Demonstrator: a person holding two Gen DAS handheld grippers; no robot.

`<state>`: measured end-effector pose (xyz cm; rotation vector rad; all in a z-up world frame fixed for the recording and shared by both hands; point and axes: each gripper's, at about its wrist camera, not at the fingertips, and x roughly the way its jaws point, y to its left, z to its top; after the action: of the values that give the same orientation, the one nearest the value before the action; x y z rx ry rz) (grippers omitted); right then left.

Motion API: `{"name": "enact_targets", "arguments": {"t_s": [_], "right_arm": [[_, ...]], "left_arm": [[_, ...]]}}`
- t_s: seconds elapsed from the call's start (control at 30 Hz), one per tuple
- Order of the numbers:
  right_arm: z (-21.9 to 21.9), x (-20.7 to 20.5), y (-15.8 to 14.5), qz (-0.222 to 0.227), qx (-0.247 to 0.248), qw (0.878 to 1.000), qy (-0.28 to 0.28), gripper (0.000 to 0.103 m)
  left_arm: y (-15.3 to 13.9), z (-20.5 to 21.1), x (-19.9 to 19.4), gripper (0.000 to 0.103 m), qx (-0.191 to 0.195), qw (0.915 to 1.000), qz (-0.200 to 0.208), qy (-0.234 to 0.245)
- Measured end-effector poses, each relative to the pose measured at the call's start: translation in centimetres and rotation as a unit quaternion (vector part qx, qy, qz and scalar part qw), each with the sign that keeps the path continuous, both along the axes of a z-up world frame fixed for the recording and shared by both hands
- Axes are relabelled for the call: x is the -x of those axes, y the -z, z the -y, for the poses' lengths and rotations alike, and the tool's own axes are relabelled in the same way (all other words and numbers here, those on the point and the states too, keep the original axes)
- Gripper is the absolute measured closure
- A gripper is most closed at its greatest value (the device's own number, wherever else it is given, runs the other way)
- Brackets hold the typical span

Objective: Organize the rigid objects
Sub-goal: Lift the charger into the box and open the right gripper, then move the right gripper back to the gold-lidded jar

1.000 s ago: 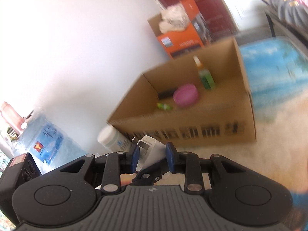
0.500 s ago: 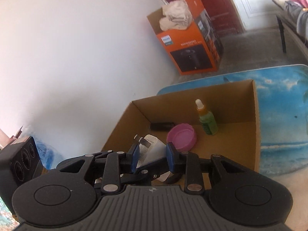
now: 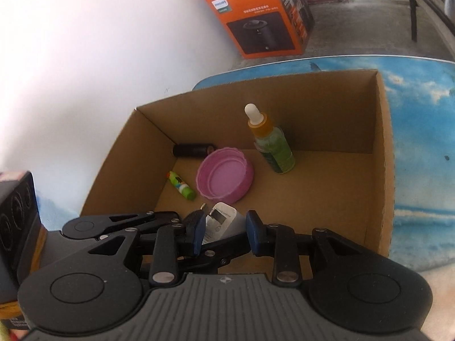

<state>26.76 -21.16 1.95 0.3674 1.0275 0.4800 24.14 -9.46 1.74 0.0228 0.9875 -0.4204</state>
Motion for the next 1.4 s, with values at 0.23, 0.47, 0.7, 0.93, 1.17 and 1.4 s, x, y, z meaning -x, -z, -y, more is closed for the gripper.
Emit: {"name": "enact_targets", "arguments": {"t_s": [0.23,0.47,0.7,0.93,1.17,1.4], "right_arm": [[-0.5,-0.7,0.3,-0.001,0.015,1.0,-0.002,0.067],[0.0,0.2,-0.6,0.015,-0.001,1.0,0.009,0.067],[1.7,4.8,-3.8,0.081,-0.049,0.995,0.028,0.053],[3.7,12.6,-5.9,0.151,-0.077,0.983,0.077,0.028],[4.1,19.5,-5.5,0.176,-0.064,0.973,0.135,0.002],[2.6,24.9,-4.6,0.184,-0.013,0.971,0.152,0.0]], "left_arm": [[-0.2,-0.2,0.1,0.072,0.01,0.9999,-0.006,-0.006],[-1.4,0.1,1.2,0.049,0.016,0.9994,0.03,-0.002],[-3.9,-0.5,4.9,0.019,0.024,0.996,0.086,0.008],[-5.7,-1.7,11.2,0.001,0.036,0.9855,0.163,0.028],[-4.7,-3.2,15.2,0.0,0.059,0.9848,0.163,0.017],[-3.0,-4.6,18.5,0.0,0.05,0.985,0.165,0.015]]}}
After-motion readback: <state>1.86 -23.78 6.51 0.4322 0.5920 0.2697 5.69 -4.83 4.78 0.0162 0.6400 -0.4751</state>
